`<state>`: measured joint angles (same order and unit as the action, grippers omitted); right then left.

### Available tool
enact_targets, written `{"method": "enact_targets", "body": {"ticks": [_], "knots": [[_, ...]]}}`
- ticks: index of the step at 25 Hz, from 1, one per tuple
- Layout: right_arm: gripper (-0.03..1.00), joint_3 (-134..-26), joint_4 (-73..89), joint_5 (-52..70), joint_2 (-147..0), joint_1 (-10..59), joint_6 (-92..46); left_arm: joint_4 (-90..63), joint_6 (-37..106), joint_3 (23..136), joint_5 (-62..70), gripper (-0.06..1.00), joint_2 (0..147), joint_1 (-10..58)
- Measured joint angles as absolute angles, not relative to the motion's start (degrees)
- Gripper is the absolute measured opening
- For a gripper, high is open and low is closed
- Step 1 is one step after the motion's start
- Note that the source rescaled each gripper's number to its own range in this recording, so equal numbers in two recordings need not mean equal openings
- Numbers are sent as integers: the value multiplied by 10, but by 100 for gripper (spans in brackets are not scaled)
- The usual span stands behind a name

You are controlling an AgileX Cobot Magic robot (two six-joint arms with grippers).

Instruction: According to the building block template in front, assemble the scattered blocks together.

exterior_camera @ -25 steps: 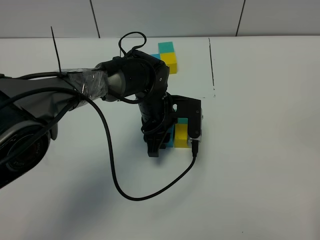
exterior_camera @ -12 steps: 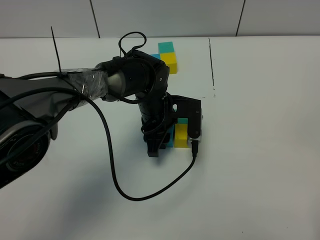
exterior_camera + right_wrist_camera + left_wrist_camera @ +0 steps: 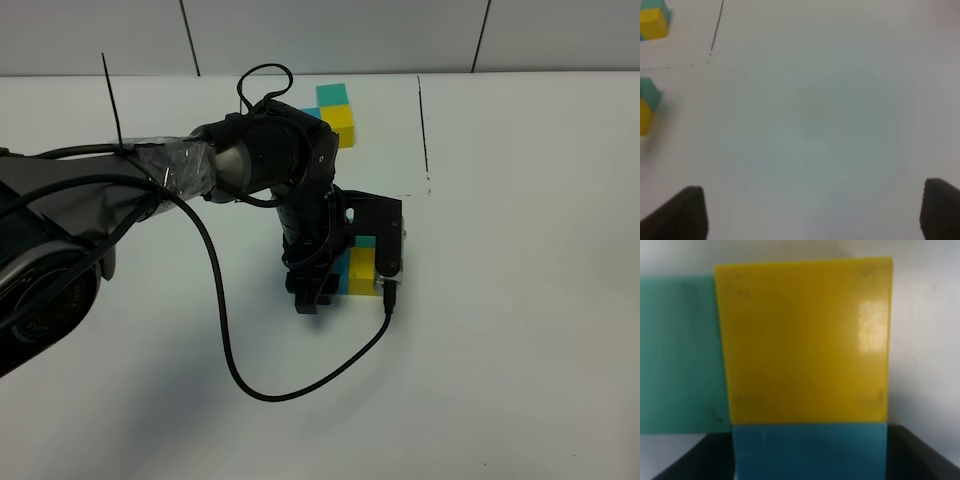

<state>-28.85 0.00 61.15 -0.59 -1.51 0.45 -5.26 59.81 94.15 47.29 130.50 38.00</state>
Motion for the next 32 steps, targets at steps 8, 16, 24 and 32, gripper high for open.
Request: {"method": "enact_targets", "body": {"ticks": [8,16,24,32], "knots": [[73,-289,0,612,-6,-15,5,-35,568,942,471,56,1297,380],[73,-289,0,612,-6,-15,5,-31,562,942,498,77,1221,380],[73,-289,0,612,-6,-15,5,-19,487,942,516,77,1145,347],[73,-289,0,612,-6,-15,5,24,365,942,558,77,1075,221]]}}
